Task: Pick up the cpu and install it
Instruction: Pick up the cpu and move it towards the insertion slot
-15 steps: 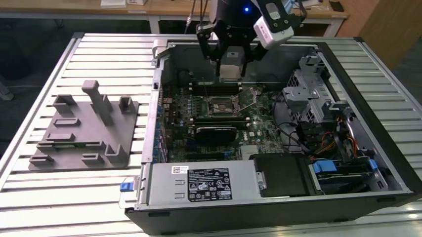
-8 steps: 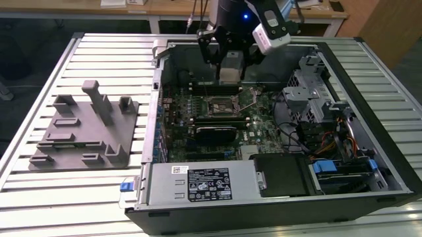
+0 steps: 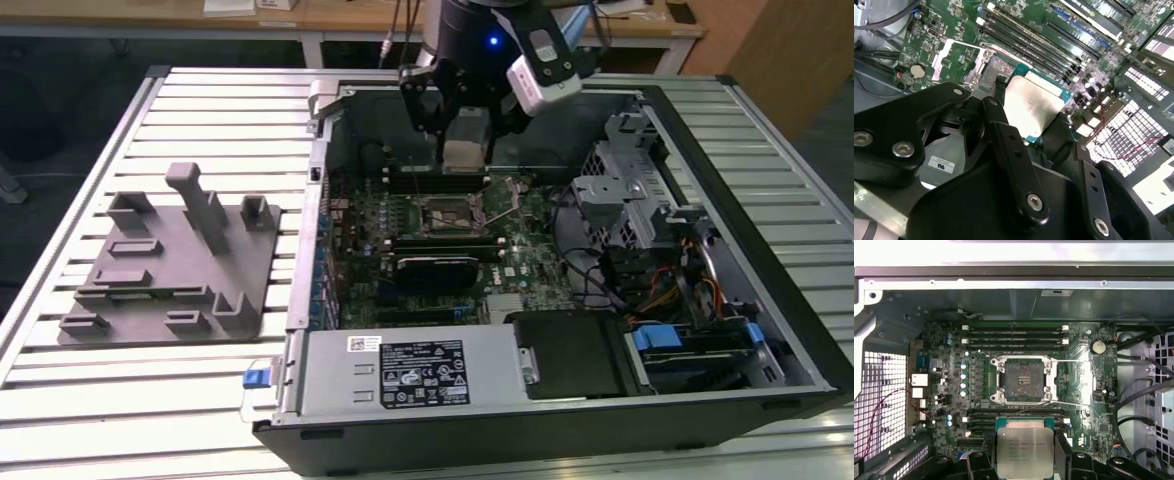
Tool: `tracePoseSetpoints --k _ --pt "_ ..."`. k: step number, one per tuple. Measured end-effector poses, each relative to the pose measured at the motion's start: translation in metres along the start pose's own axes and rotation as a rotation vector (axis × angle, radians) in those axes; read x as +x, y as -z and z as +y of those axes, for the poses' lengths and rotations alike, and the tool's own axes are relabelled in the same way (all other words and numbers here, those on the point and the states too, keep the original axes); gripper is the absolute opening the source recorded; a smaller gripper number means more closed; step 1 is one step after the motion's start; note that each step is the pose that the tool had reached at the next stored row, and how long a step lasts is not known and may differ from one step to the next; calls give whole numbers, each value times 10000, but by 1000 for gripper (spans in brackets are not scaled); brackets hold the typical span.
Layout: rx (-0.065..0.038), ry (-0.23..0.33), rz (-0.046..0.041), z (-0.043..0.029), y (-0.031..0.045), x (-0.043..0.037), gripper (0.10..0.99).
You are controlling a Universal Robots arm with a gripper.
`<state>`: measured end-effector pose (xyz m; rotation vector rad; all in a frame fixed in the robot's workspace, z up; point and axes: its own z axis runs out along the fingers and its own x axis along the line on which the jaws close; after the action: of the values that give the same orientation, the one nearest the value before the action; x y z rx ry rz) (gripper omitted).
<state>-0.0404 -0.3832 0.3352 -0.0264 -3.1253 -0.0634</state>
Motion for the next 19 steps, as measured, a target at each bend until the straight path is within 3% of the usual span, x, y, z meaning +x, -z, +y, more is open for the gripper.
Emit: tracePoseSetpoints --k 19 --pt "1 -1 35 91 -162 -31 545"
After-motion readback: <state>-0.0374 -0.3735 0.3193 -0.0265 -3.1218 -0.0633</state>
